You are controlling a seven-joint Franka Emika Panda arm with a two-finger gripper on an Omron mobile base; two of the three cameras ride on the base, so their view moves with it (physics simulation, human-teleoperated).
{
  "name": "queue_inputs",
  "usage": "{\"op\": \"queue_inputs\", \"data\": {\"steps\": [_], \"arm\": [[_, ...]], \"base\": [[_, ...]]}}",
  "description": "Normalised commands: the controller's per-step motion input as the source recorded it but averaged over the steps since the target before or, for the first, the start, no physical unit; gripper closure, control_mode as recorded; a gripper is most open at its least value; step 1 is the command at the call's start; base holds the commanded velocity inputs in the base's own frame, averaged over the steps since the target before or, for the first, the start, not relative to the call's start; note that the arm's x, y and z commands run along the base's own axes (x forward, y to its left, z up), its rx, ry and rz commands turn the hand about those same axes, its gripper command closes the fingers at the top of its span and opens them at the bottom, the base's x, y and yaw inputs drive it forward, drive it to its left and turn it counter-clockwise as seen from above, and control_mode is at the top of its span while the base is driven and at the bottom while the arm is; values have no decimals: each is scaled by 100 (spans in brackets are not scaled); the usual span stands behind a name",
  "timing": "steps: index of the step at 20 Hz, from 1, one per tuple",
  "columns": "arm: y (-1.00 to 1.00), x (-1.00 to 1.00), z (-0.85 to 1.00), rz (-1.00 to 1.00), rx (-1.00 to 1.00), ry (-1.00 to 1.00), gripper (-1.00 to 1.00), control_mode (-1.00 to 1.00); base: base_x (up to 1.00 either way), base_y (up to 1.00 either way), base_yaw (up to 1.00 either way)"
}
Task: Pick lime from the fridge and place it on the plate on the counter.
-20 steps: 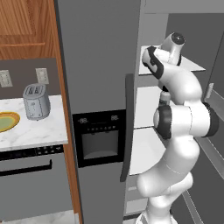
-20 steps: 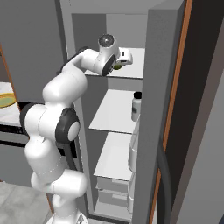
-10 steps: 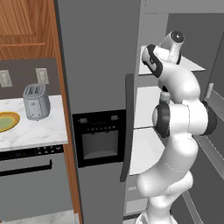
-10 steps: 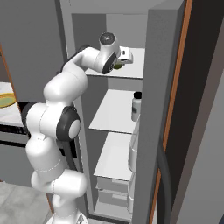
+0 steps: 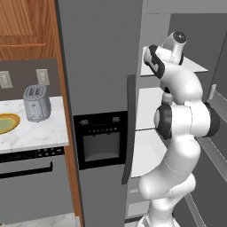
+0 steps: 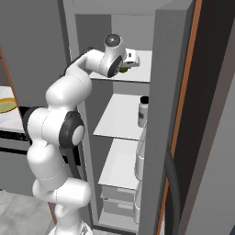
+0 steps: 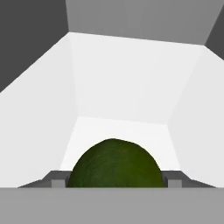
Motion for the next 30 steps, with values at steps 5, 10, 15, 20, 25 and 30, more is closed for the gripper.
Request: {"op": "queue_inputs", "data": {"steps": [5,10,15,20,25,30], "arm": [[-4,-9,11,0,0,0,100,-100],[-15,-50,13,0,0,0,100,-100],[-9,-64,6,-1,0,0,100,-100],[0,-66,4,-5,0,3,100,-100],[0,-60,1,-6,0,6,100,-100],[0,-55,0,-5,0,6,100,-100]], "base": [[0,0,0],[0,0,0],[0,0,0],[0,0,0],[0,0,0],[0,0,0]]}}
